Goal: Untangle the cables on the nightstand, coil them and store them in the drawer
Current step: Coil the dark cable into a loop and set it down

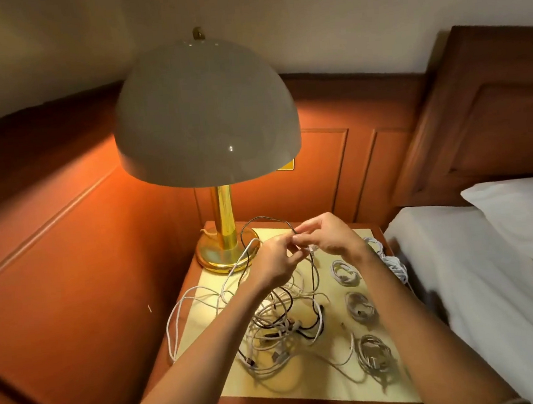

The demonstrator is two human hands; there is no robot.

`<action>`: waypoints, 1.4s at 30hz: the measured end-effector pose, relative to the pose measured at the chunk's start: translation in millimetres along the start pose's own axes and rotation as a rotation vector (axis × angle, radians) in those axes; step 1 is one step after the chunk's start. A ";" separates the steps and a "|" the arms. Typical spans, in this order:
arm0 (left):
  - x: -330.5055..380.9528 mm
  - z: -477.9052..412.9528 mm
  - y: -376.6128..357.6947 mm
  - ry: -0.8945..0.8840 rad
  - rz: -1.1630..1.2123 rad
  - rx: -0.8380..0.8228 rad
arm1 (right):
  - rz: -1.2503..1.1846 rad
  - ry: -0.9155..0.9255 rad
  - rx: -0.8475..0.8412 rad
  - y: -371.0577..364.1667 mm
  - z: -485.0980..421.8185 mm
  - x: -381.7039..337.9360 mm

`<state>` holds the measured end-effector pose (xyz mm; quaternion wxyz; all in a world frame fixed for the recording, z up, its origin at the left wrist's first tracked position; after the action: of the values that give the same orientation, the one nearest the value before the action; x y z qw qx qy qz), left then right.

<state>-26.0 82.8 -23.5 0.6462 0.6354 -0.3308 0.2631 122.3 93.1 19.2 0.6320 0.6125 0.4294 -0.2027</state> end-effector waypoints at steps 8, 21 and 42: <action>-41.4 35.2 -17.3 0.025 -0.340 -0.185 | 0.000 0.146 0.246 40.7 48.2 -47.5; 7.1 81.5 32.4 -0.419 0.201 0.678 | -0.244 0.393 0.502 87.7 100.3 -119.7; 96.7 49.1 94.5 -0.242 0.598 0.398 | -0.365 0.215 0.249 52.5 109.7 -113.9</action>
<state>-40.3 31.3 110.1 0.3611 0.6502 -0.5182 0.4223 133.1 -32.8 127.8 0.4553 0.6162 0.5692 -0.2985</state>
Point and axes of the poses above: each hand's wrist, its own z-axis away from the middle knuckle, its own y-axis out of the back of the hand, x = y × z, the point moved 2 cm from there along -z, towards the middle knuckle, and after that the axes turned 14 degrees about y, right-handed, at the moved point
